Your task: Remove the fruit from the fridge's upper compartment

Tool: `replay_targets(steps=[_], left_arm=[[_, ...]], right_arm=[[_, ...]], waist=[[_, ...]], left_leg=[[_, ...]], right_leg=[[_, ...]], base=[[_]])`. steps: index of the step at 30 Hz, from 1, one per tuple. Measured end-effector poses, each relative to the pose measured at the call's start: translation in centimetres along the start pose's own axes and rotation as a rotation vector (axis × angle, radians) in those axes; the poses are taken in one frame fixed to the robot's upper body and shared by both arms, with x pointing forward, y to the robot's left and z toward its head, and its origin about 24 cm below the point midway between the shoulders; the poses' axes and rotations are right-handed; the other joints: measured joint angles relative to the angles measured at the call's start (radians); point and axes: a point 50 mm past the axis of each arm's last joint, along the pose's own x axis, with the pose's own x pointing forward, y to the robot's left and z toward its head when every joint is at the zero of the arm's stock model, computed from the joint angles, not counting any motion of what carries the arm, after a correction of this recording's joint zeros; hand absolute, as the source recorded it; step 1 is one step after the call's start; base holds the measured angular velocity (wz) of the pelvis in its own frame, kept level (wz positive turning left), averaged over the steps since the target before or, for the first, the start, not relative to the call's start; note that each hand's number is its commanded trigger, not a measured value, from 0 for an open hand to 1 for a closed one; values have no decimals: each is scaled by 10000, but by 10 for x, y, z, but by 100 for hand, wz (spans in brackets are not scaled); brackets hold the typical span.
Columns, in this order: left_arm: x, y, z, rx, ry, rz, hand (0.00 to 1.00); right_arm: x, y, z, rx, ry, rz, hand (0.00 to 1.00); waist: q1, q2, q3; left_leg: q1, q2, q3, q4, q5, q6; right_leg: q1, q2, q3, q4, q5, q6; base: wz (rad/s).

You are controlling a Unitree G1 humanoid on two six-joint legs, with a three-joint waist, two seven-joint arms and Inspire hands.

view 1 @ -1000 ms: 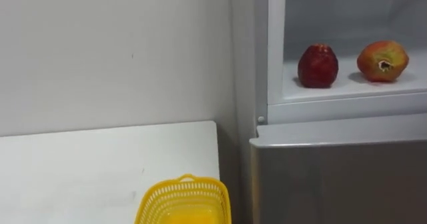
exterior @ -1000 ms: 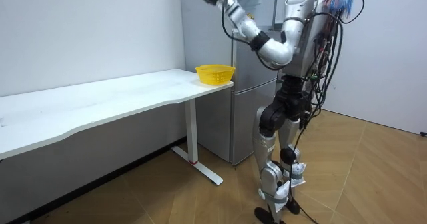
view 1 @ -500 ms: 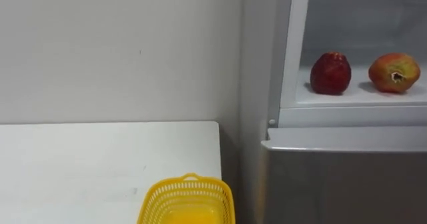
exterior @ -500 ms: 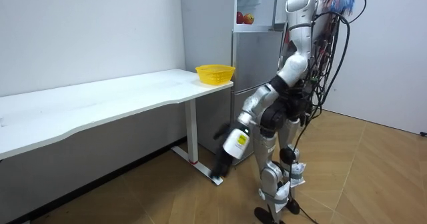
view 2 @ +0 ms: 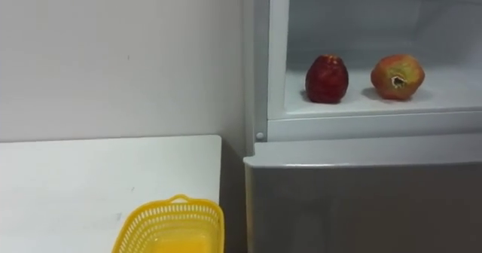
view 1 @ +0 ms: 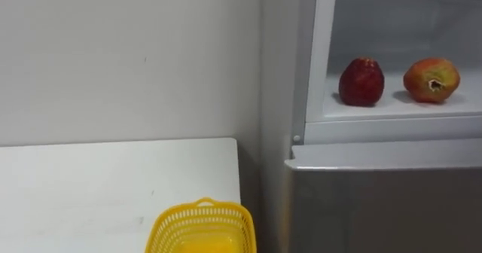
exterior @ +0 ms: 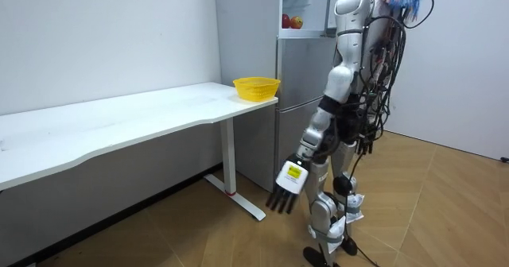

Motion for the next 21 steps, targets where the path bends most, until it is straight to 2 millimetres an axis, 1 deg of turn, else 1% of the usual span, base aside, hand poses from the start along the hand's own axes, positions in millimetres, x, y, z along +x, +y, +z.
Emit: replay_targets(steps=[1,3,6,9,12,16,17,19,21], left_arm=[[0,-3,3,487,-174,-149,0],[0,-14,18,2251,-837,-581,0],[-1,-22,29,3240,-1330,-861,0],[-2,-26,38,3470,-1697,-987,0],[-2,-24,33,3516,-1530,-1076,0],[-1,-18,25,3577,-1297,-959,0],[-1,-16,22,3598,-1223,-927,0],[-1,-15,20,3623,-1166,-917,0],[-1,-16,21,3628,-1202,-929,0]], right_arm=[[0,2,0,-62,29,76,0],[0,7,2,-225,62,252,0],[0,10,5,-417,1,346,0],[0,11,4,-400,29,381,0],[0,12,2,-363,70,394,0],[0,14,0,-283,103,391,0],[0,13,1,-233,57,333,0],[0,11,5,-179,-80,208,0],[-1,8,14,-178,-474,41,0]], waist=[[-82,-8,0],[-307,-57,9],[-381,-131,16],[-471,-231,28],[-610,-252,28],[-618,-241,38],[-617,-231,59],[-614,-227,64],[-611,-227,74]], left_leg=[[11,0,5,-4,0,0],[14,8,67,-25,4,5],[14,41,294,-70,5,6],[21,52,493,-57,6,7],[41,48,523,-46,7,8],[92,58,571,-47,7,8],[129,64,602,-49,7,8],[149,70,653,-49,6,7],[142,77,660,-75,2,9]], right_leg=[[7,1,1,1,-1,0],[-23,12,52,27,0,0],[-188,54,298,155,0,-2],[-279,80,461,189,2,-4],[-258,96,582,207,14,7],[-237,136,714,200,19,11],[-193,143,739,187,18,11],[-178,146,752,159,15,9],[-226,152,758,158,12,9]], base=[[0],[-7],[-24],[-16],[-11],[-6],[-4],[0],[0]])
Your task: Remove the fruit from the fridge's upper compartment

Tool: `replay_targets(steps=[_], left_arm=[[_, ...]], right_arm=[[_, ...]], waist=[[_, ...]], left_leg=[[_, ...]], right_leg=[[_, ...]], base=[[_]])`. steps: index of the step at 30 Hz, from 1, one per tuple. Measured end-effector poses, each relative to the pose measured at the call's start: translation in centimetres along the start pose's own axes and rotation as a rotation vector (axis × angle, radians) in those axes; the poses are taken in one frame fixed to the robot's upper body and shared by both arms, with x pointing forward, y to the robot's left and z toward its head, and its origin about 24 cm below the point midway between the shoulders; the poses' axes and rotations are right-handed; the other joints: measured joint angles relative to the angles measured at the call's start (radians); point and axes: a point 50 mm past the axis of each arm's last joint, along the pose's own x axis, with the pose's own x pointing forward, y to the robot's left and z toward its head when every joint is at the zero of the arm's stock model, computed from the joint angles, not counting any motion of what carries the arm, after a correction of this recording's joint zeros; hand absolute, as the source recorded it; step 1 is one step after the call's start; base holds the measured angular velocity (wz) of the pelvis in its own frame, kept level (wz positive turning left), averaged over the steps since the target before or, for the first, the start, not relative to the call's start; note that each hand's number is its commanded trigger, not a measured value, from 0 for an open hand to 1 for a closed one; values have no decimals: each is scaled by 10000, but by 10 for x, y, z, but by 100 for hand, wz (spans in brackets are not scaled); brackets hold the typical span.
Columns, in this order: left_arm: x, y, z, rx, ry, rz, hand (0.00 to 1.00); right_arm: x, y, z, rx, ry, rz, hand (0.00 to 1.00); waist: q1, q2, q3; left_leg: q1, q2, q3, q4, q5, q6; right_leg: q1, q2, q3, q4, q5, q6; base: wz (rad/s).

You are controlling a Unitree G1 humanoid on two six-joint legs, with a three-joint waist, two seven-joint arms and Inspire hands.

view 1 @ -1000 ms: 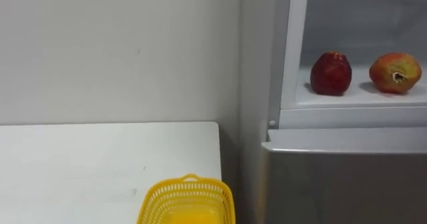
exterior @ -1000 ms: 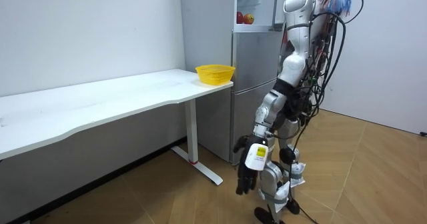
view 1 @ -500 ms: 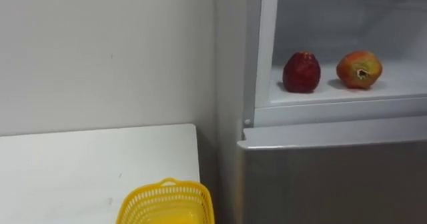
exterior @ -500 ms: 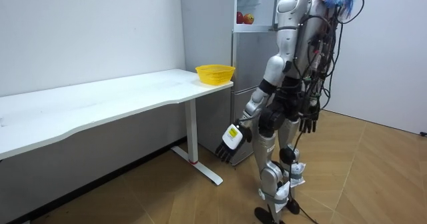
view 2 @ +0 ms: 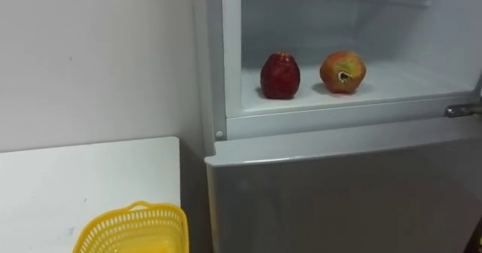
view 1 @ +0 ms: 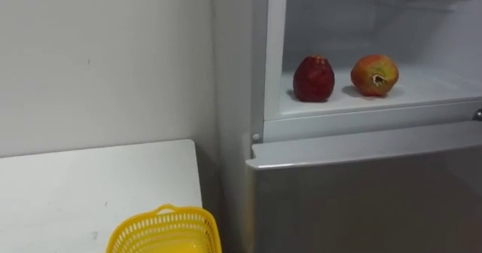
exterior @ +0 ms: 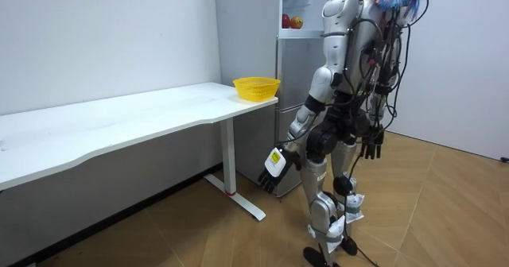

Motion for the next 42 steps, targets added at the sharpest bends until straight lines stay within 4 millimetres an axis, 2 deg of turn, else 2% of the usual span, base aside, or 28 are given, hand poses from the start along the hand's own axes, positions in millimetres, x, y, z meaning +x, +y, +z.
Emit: replay_targets(steps=[7,10,13,15,18,22,24,28,30,37,39,42], left_arm=[[-1,-5,2,384,-142,-169,0],[-1,-6,7,623,-375,-158,0],[0,-6,16,713,-728,-125,0],[-1,-6,25,772,-1304,-133,0],[-3,-8,31,708,-1836,-181,0],[-3,-8,32,669,-2038,-190,0],[-3,-8,29,667,-1982,-184,0],[-4,-9,26,702,-2013,-254,0],[-4,-9,25,659,-2078,-189,0],[-3,-6,17,617,-1869,-83,0],[-2,-3,10,798,-1555,-60,0],[-1,0,3,1234,-1220,-95,0]], right_arm=[[-3,-13,25,-184,-1296,-1102,0],[-8,-23,44,-420,-2170,-1931,0],[-22,-37,71,-66,-3712,-3086,0],[-42,-44,93,368,-5584,-3964,0],[-64,-43,114,516,-7271,-4513,0],[-92,-48,128,669,-8802,-5322,0],[-121,-54,139,933,-10158,-6043,0],[-163,-65,157,1330,-12126,-7225,0],[-190,-70,165,1565,-13506,-7862,0],[-245,-74,172,2254,-15931,-9130,0],[-264,-72,172,2490,-16874,-9445,0],[-278,-72,176,2691,-17850,-9763,0]], waist=[[-32,36,-1],[-36,59,2],[-39,98,10],[-39,131,-4],[-29,131,-18],[-5,177,-48],[-33,175,-46],[-115,176,-69],[-47,167,-83],[11,130,-85],[27,127,-85],[25,99,-74]], left_leg=[[-95,13,87,-92,-3,5],[-296,25,170,-45,2,3],[-359,35,262,-5,2,3],[-381,29,272,9,5,2],[-345,30,273,12,8,-2],[-336,30,351,12,8,-3],[-327,31,408,12,8,-3],[-318,34,506,12,7,-4],[-304,36,724,10,6,-4],[-479,64,728,9,7,-5],[-480,75,736,9,7,-5],[-431,87,737,11,7,-6]], right_leg=[[-211,24,84,128,10,-1],[-453,22,96,174,41,-30],[-552,27,155,156,62,-36],[-544,21,163,134,64,-33],[-463,31,165,18,81,-17],[-421,40,272,-3,81,-16],[-424,53,354,-1,81,-16],[-432,64,384,4,84,-14],[-548,149,595,12,120,-9],[-723,187,621,36,216,-39],[-708,196,616,45,233,-51],[-581,211,617,6,262,-56]], base=[[-4],[-11],[-8],[0],[0],[-8],[-9],[-1],[-19],[-4],[0],[0]])
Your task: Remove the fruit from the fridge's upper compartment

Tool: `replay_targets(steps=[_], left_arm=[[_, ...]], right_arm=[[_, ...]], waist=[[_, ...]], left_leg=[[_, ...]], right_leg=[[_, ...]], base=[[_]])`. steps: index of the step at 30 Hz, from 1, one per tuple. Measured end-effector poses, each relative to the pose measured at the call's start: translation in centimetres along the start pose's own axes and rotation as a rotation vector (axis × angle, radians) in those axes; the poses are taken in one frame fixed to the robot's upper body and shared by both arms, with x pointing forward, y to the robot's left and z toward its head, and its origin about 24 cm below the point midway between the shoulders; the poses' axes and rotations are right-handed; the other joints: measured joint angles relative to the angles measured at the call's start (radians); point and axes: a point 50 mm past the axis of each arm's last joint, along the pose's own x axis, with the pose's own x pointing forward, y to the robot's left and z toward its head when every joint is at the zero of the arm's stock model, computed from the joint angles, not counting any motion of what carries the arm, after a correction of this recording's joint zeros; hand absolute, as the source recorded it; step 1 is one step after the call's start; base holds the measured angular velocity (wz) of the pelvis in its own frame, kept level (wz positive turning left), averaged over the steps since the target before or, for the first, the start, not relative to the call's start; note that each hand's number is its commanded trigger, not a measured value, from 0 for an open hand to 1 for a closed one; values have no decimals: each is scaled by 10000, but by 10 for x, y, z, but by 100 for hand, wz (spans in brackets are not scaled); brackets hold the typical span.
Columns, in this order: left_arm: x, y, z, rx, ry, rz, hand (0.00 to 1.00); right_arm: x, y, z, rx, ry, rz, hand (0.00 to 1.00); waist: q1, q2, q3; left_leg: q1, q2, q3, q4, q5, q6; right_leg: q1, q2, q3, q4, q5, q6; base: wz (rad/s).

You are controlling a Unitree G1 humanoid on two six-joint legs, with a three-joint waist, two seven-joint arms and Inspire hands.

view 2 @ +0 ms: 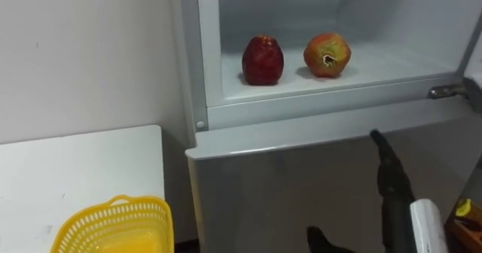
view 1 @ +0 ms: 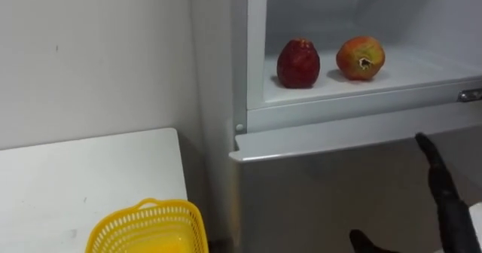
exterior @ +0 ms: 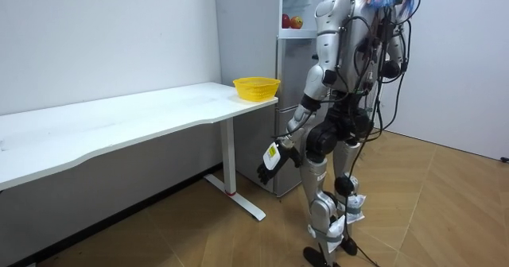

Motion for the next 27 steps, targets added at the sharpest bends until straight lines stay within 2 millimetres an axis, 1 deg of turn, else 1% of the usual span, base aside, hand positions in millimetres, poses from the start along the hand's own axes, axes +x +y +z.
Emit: replay_targets(steps=[1,2,4,6,8,9,10,12,14,16,18,19,20,21,22,23,24,25,27], left_arm=[[0,0,-1,25,54,-14,0],[-1,-1,-3,62,126,-36,0],[-1,0,-6,91,259,-58,0],[-1,-1,-9,129,413,-100,0],[0,0,-7,119,372,-142,0],[1,0,-4,118,311,-162,0],[1,0,-2,115,272,-156,0],[3,2,2,78,166,-88,0],[3,2,4,109,99,-53,0],[4,3,6,114,71,-7,0],[5,4,8,241,42,33,0],[5,5,8,273,37,37,0],[5,5,7,304,67,46,0],[4,6,5,396,134,61,0],[5,8,7,548,112,77,0],[6,9,8,670,87,100,0],[6,10,9,772,77,98,0],[6,10,9,768,97,93,0],[6,10,8,794,198,75,0]], right_arm=[[1,-1,2,31,-104,-60,0],[2,-1,5,99,-305,-124,0],[4,0,9,209,-612,-135,0],[8,1,12,288,-915,-162,0],[14,1,16,471,-1171,-312,0],[18,1,19,545,-1360,-463,0],[20,1,20,586,-1443,-529,0],[26,1,26,714,-1838,-740,0],[33,2,32,806,-2254,-851,0],[42,1,38,869,-2740,-1017,0],[53,-3,45,917,-3197,-1428,0],[55,-4,46,892,-3294,-1500,0],[58,-6,47,827,-3483,-1608,0],[60,-9,48,771,-3599,-1725,0],[62,-10,48,772,-3604,-1794,0],[64,-13,47,786,-3561,-1960,0],[67,-16,46,880,-3516,-2183,0],[70,-18,46,967,-3513,-2286,0],[87,-22,47,1270,-3538,-2807,0]], waist=[[2,-2,3],[35,-51,22],[37,-55,30],[62,-134,54],[82,-190,61],[96,-210,49],[121,-223,39],[279,-279,5],[318,-344,-28],[298,-399,-27],[300,-452,-21],[300,-484,-25],[301,-522,-4],[322,-575,51],[311,-610,77],[303,-653,79],[323,-727,49],[320,-727,49],[323,-725,55]], left_leg=[[35,-2,0,1,0,0],[77,-5,1,-2,0,0],[83,-5,1,-2,0,0],[68,-3,-9,-5,-1,0],[21,-4,-30,-48,-2,0],[5,-2,-57,-88,-1,0],[-4,0,-62,-106,-1,1],[-13,4,-70,-79,-1,1],[-39,11,-77,-57,0,2],[-55,10,-93,-13,1,2],[-66,12,-166,-6,1,1],[-62,11,-176,-6,1,0],[-56,12,-208,-6,2,0],[-50,25,-292,2,3,-1],[-51,33,-349,20,3,-1],[-62,37,-445,45,3,-2],[-84,38,-513,51,3,-2],[-87,33,-547,52,3,-1],[-70,25,-588,69,5,1]], right_leg=[[26,-2,0,2,0,1],[56,-4,9,8,-1,3],[80,-3,9,9,0,5],[59,1,2,7,1,9],[-7,16,-6,-4,16,22],[-1,61,-19,-10,57,22],[3,66,-18,-23,73,23],[-3,77,-32,-50,91,22],[1,76,-48,-70,112,17],[16,72,-58,-85,116,17],[65,66,-148,-173,131,12],[72,62,-172,-178,131,12],[92,43,-269,-182,131,13],[132,28,-339,-199,131,13],[157,12,-418,-215,131,13],[163,-42,-551,-245,131,13],[182,-42,-618,-293,132,13],[197,-42,-650,-308,136,13],[250,-45,-722,-324,162,22]], base=[[0],[0],[0],[0],[0],[0],[0],[0],[0],[2],[8],[9],[11],[15],[22],[22],[20],[13],[7]])
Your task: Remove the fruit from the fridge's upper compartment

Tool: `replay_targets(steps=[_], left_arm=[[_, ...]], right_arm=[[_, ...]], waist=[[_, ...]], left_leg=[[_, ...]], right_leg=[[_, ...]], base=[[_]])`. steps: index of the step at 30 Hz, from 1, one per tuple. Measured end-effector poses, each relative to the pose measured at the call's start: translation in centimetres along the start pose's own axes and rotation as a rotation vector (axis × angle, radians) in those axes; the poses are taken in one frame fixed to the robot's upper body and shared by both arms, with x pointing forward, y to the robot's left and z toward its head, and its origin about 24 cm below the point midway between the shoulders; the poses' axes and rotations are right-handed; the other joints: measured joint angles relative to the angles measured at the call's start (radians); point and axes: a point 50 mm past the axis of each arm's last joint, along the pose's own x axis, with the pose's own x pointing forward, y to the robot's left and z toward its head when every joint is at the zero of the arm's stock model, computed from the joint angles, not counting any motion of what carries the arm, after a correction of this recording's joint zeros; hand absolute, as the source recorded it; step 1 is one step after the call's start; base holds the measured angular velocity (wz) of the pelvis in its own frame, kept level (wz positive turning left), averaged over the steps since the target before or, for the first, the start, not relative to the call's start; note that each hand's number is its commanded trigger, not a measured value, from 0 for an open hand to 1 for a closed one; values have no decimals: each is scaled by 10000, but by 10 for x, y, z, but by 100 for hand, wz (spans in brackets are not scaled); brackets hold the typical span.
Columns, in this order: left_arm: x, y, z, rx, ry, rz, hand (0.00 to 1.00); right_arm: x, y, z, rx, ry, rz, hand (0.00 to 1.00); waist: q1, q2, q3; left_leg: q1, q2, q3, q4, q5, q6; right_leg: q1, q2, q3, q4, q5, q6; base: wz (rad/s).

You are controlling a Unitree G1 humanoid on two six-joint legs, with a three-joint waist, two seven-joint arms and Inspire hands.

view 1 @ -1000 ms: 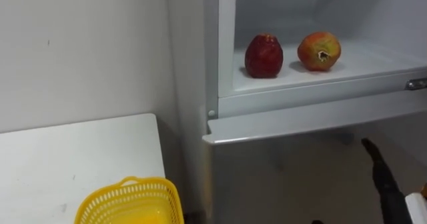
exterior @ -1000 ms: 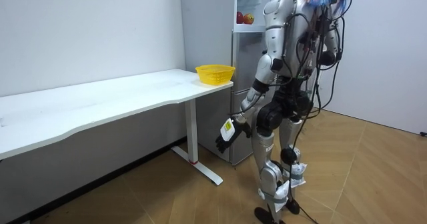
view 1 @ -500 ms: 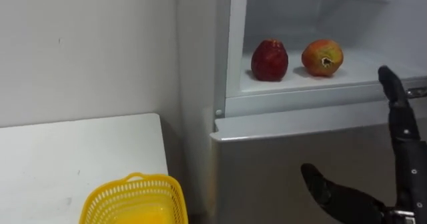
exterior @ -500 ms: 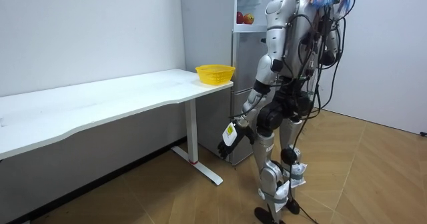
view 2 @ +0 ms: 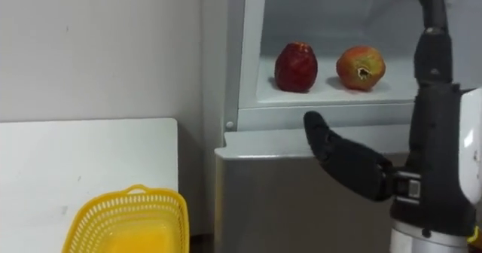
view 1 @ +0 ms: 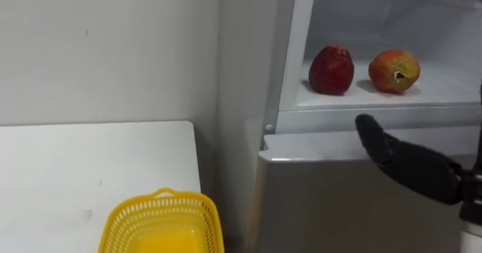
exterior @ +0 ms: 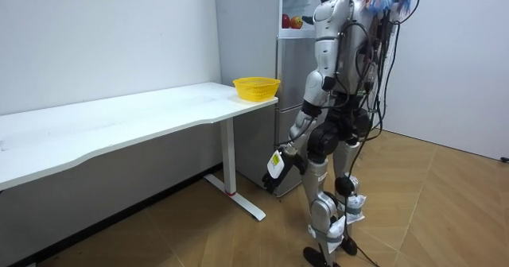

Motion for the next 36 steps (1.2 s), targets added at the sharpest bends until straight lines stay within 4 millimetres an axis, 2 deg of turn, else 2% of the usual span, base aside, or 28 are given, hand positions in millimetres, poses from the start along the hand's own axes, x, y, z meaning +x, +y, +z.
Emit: replay_targets(steps=[4,6,10,12,15,21,27,36], left_arm=[[0,0,-4,69,253,-156,0],[0,0,-5,115,344,-196,0],[0,1,-5,170,401,-314,0],[0,4,-5,203,416,-287,0],[1,5,-4,224,516,-381,0],[2,8,0,505,462,-387,0],[2,9,2,662,495,-442,0],[3,12,8,998,187,-330,0]], right_arm=[[19,1,4,393,-394,-599,0],[29,3,-2,147,-520,-534,0],[36,7,-14,-244,-265,-358,0],[38,5,-19,-371,-41,-269,0],[42,6,-23,-476,129,-234,0],[49,14,-37,-532,781,-28,0],[55,26,-46,11,1580,519,0],[53,24,-64,-254,2260,1167,0]], waist=[[113,23,22],[232,-15,41],[274,-110,44],[482,-141,50],[595,-146,46],[793,-43,92],[789,-26,71],[915,-91,-1]], left_leg=[[51,16,-21,5,1,2],[36,22,-39,26,4,-1],[-98,9,-258,142,3,-2],[-161,10,-315,174,2,-3],[-229,-12,-441,232,2,-2],[-336,-35,-565,344,7,4],[-344,-32,-584,361,9,4],[-327,-33,-584,368,21,6]], right_leg=[[127,-9,-95,-16,5,-1],[125,-25,-112,-5,10,-9],[123,-70,-394,6,14,-17],[92,-110,-440,10,15,-17],[84,-147,-599,26,15,-17],[86,-177,-720,28,15,-17],[84,-178,-730,29,15,-17],[64,-180,-718,28,15,-18]], base=[[5],[0],[15],[9],[12],[6],[0],[0]])
